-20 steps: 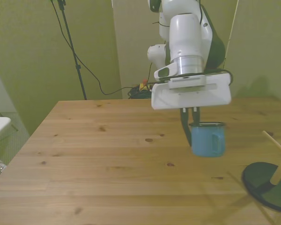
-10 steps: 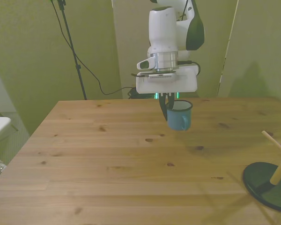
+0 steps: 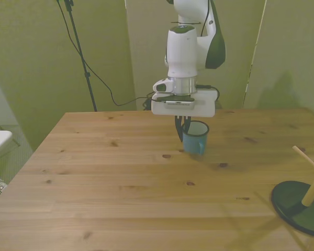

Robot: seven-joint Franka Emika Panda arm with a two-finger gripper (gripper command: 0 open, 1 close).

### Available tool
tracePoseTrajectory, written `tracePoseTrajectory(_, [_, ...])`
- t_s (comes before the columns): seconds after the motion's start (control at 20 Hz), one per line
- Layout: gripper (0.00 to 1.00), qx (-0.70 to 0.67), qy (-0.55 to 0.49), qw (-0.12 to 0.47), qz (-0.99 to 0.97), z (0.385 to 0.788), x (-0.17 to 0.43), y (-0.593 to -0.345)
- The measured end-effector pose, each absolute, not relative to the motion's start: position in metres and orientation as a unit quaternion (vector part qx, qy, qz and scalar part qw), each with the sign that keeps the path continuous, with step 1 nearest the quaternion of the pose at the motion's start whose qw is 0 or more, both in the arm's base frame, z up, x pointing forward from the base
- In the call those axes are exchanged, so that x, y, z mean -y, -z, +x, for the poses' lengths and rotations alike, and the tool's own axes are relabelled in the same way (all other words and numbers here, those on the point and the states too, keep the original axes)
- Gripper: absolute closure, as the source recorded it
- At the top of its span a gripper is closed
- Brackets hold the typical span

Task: Unload the mug

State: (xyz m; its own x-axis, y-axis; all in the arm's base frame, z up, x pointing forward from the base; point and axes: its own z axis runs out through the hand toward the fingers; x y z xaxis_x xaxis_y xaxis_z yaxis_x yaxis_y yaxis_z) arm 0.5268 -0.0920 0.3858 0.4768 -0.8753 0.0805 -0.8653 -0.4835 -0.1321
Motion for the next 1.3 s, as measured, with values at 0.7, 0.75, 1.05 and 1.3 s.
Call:
tracePoseTrajectory(0.7, [1.00,-0.510,0.069,0.034,-0.857,0.532,0.091,-0.373])
tracePoseTrajectory(0.75, [1.00,-0.510,0.070,0.034,-0.857,0.532,0.091,-0.373])
tracePoseTrajectory(1.05, [1.00,-0.510,0.072,0.029,-0.857,0.533,0.092,-0.367])
tracePoseTrajectory(1.3, [0.00,-0.511,0.074,0.022,-0.856,0.534,0.092,-0.367])
